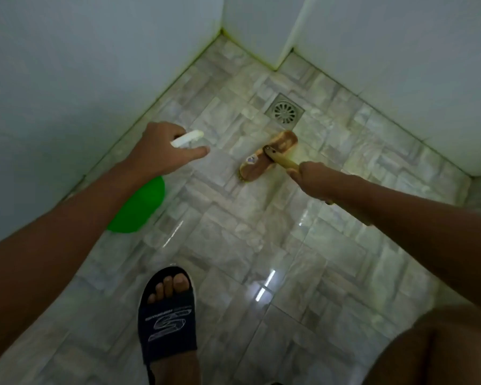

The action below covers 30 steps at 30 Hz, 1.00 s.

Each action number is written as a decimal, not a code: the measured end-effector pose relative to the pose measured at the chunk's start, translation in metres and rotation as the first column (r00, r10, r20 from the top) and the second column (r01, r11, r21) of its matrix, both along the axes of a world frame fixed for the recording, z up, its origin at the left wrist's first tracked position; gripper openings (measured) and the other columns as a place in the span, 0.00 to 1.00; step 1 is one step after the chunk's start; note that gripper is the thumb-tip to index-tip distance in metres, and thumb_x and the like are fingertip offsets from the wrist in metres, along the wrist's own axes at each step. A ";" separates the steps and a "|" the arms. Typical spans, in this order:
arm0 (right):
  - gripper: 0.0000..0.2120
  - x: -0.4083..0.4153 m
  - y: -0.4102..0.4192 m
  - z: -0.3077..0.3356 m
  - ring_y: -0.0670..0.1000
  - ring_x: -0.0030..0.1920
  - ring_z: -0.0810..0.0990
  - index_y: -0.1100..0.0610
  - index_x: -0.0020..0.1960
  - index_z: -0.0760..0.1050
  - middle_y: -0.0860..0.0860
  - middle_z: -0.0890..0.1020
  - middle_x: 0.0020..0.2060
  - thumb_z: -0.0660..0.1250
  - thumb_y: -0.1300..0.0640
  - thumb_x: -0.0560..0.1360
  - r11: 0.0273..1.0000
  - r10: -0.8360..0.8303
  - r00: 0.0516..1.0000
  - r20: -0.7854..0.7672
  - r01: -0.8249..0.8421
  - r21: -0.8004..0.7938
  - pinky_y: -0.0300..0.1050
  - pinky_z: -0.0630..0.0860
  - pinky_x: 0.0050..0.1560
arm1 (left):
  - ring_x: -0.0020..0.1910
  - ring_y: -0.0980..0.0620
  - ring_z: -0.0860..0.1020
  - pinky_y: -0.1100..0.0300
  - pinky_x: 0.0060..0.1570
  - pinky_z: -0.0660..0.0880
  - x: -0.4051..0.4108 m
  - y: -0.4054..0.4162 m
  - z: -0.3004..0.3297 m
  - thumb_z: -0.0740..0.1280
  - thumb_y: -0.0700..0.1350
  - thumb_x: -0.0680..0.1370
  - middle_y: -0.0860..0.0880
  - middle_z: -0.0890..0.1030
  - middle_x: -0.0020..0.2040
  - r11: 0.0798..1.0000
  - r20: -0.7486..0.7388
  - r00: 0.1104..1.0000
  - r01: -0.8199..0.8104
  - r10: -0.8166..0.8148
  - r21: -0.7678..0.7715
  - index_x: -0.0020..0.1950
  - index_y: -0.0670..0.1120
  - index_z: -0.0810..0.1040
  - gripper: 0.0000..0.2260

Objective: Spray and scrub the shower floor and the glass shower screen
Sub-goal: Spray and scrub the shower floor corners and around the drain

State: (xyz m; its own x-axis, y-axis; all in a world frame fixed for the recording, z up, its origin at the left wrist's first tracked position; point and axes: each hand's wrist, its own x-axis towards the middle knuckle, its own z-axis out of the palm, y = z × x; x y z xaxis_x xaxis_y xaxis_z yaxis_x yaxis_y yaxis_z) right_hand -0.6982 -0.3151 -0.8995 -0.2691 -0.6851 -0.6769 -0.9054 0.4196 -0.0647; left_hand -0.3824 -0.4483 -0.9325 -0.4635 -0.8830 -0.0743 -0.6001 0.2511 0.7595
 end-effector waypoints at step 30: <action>0.08 -0.023 -0.013 0.011 0.56 0.32 0.73 0.62 0.50 0.68 0.61 0.74 0.39 0.52 0.64 0.82 0.715 -0.653 0.668 0.357 0.699 0.001 0.51 0.75 0.34 | 0.32 0.48 0.72 0.55 0.36 0.66 -0.172 -0.008 -0.008 0.74 0.69 0.63 0.46 0.72 0.29 0.960 0.143 0.950 0.266 -0.277 0.091 0.30 0.43 0.69 0.30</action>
State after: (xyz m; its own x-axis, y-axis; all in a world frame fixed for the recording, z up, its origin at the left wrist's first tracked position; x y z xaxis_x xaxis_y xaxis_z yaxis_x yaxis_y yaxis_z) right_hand -0.7211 -0.3277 -0.8881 -0.4853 -0.4827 -0.7291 -0.2949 0.8753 -0.3832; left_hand -0.5542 -0.4560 -0.9401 -0.6635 -0.7152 -0.2198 -0.6268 0.3710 0.6852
